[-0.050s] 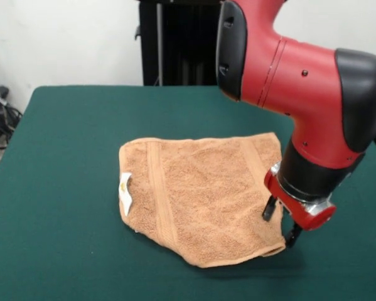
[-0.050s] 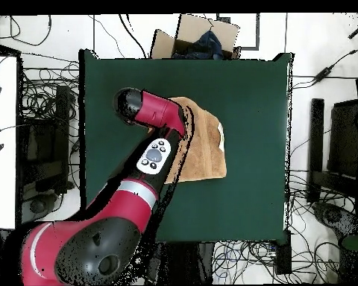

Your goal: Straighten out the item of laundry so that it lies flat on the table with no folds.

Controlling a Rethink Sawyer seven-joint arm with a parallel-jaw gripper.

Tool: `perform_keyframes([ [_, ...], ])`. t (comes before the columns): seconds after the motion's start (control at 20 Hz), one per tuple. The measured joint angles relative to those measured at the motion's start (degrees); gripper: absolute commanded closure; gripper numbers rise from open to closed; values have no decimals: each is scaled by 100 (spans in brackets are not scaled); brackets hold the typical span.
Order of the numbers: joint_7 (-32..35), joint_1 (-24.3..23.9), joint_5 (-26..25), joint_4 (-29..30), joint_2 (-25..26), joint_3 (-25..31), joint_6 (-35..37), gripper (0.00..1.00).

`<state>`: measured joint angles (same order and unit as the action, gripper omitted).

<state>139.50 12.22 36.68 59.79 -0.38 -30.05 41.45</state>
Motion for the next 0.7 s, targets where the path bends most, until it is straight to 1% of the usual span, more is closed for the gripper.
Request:
perform_keyframes([
  [0.5,7,68,-3,218,-25,-185,-82,0],
  [0.55,8,78,-3,246,-28,-194,-108,100],
  [0.7,18,124,1,360,-29,-244,-255,100],
])
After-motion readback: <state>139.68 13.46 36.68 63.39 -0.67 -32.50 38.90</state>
